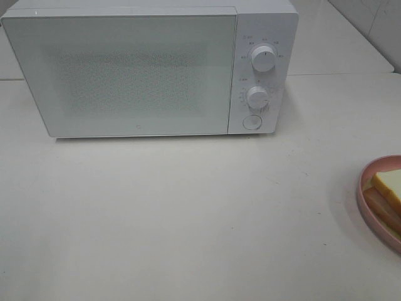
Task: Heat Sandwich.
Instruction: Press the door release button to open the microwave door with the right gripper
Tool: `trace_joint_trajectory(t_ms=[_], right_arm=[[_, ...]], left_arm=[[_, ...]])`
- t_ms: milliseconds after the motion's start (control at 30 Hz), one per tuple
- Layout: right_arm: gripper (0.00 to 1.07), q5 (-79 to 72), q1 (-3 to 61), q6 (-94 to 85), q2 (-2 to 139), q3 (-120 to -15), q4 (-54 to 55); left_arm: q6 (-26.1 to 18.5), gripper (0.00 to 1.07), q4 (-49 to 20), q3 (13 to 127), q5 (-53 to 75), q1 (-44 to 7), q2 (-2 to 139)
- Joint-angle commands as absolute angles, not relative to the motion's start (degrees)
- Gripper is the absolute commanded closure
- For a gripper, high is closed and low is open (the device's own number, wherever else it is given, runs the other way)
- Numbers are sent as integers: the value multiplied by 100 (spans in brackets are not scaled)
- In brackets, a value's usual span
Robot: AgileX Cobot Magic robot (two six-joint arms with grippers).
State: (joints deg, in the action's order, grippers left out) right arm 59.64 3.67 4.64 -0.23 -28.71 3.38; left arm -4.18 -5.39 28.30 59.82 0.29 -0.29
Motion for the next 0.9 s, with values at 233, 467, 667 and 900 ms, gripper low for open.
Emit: trace_joint_trajectory(t_ms=[233,467,667,900], right_arm=[[32,5930,350,435,-172,-2871,355],[31,5930,350,435,-172,-2871,355],[28,5867,350,435,-172,-2916,355],[25,5134,350,424,395,-3220,338]], left_arm=[[-390,9,-527,2819,5947,34,-126],[-390,9,-527,2819,5947,34,-126],[-390,9,-527,2819,5947,34,-126],[-390,9,-527,2819,5947,34,-126]])
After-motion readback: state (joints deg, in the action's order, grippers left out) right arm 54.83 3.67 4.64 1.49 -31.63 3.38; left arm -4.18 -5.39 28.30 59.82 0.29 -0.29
